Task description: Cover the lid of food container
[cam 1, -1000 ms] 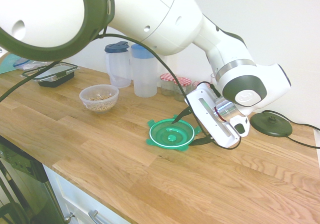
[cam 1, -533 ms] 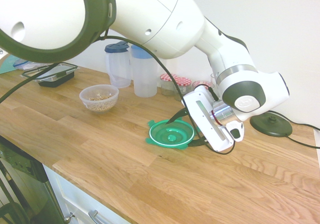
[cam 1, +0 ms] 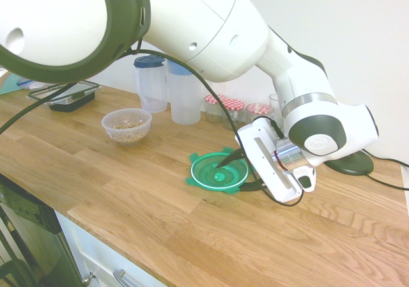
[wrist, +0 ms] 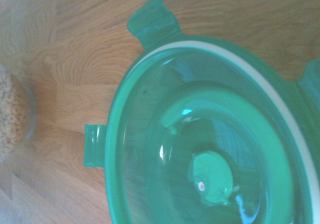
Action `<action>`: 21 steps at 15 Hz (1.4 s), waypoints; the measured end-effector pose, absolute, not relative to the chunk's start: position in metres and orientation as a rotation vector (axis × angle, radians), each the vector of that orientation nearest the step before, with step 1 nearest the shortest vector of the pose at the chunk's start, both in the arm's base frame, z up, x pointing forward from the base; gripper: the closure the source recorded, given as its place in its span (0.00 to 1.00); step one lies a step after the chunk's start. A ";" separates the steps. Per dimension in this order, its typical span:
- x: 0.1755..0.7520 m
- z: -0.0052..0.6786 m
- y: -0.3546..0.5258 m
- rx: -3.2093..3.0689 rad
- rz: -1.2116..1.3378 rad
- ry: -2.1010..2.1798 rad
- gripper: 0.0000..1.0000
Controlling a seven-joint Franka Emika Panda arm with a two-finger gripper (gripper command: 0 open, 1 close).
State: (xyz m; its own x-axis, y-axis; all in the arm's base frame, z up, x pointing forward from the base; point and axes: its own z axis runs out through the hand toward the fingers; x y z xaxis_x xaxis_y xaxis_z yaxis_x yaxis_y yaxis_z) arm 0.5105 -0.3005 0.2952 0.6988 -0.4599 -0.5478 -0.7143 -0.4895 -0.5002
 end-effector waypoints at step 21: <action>0.510 0.372 -0.297 -2.473 0.287 0.894 1.00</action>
State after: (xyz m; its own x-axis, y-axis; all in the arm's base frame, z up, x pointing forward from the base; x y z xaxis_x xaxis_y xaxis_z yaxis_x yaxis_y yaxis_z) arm 0.5101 -0.2974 0.3721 0.7631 -0.5422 -0.3516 -0.6456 -0.6647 -0.3761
